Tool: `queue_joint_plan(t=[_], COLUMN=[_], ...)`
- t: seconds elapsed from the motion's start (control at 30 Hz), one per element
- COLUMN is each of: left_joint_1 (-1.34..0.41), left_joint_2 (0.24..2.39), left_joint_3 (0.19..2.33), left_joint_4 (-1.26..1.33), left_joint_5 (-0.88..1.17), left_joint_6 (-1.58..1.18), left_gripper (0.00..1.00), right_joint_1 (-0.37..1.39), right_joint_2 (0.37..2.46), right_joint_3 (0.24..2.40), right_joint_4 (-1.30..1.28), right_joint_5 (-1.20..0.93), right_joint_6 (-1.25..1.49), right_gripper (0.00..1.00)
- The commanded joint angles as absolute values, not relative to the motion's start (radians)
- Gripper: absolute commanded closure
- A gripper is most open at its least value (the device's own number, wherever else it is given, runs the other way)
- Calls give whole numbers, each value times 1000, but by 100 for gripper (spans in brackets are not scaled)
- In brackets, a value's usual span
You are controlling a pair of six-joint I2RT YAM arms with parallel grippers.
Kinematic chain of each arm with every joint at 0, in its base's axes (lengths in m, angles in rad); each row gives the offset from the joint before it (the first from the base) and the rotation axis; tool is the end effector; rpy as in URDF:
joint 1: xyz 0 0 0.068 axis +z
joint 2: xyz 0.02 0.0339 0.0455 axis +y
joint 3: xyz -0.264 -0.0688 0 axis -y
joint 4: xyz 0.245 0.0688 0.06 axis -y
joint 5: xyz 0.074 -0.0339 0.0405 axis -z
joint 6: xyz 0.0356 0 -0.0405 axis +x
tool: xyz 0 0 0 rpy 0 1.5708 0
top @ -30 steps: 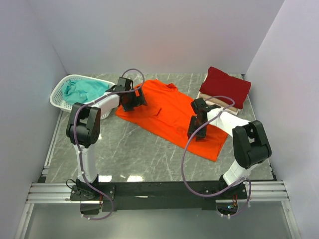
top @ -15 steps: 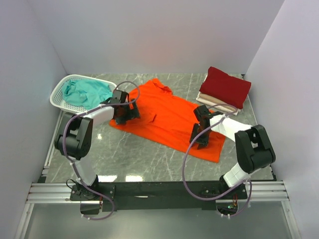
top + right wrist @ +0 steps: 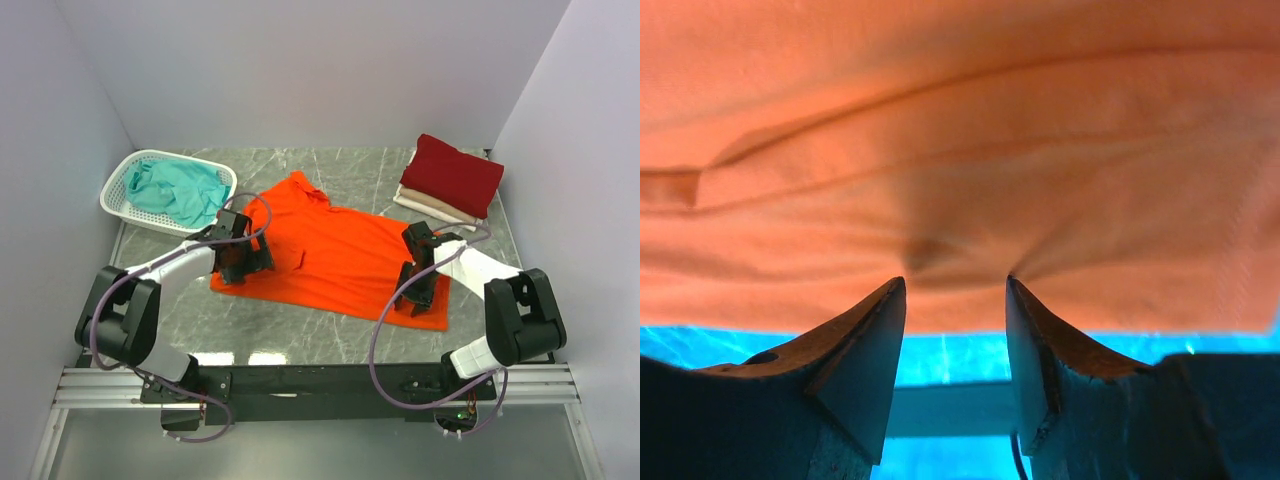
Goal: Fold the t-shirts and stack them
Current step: Fold the tshirt
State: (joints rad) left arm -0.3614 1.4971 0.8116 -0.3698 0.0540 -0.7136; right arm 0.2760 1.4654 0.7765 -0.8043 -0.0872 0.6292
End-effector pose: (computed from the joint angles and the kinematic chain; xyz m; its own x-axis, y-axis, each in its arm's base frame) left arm 0.2633 -0.1016 0.1728 -0.8627 -0.3727 -0.3419 -0.2470 0.9004 -0.3582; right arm 0.2185 0.0651 0.1575 -0.9391 0.3433 -0.0116 0.3398 0.9333 0.1158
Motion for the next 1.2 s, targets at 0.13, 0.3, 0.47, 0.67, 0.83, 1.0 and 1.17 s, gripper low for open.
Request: queue_joint_plan(t=[0.13, 0.3, 0.47, 0.67, 0.83, 1.0, 1.17], left_joint_1=[-393, -394, -394, -397, -397, -397, -397], left_joint_2=[1379, 1413, 1517, 1589, 1623, 1591, 1540], left_joint_3=[955, 1014, 1014, 986, 914, 836, 753], left_joint_4=[-560, -514, -419, -410, -391, -403, -428], left_joint_5=[3, 21, 84, 57, 69, 61, 78], left_joint_6=[-724, -698, -696, -675, -709, -741, -778], left_gripper=[1, 0, 0, 1, 0, 1, 1], right_joint_1=[290, 340, 377, 399, 399, 400, 403], right_joint_2=[1399, 1453, 1557, 1635, 1657, 1651, 1620], right_joint_3=[1026, 1129, 1123, 1023, 940, 870, 816], right_joint_4=[-939, -862, -756, -666, -634, -635, -663], right_joint_5=[-57, -106, -152, -164, -153, -143, -138], right_joint_6=[560, 557, 583, 604, 606, 623, 641], right_gripper=[48, 48, 49, 49, 49, 49, 49])
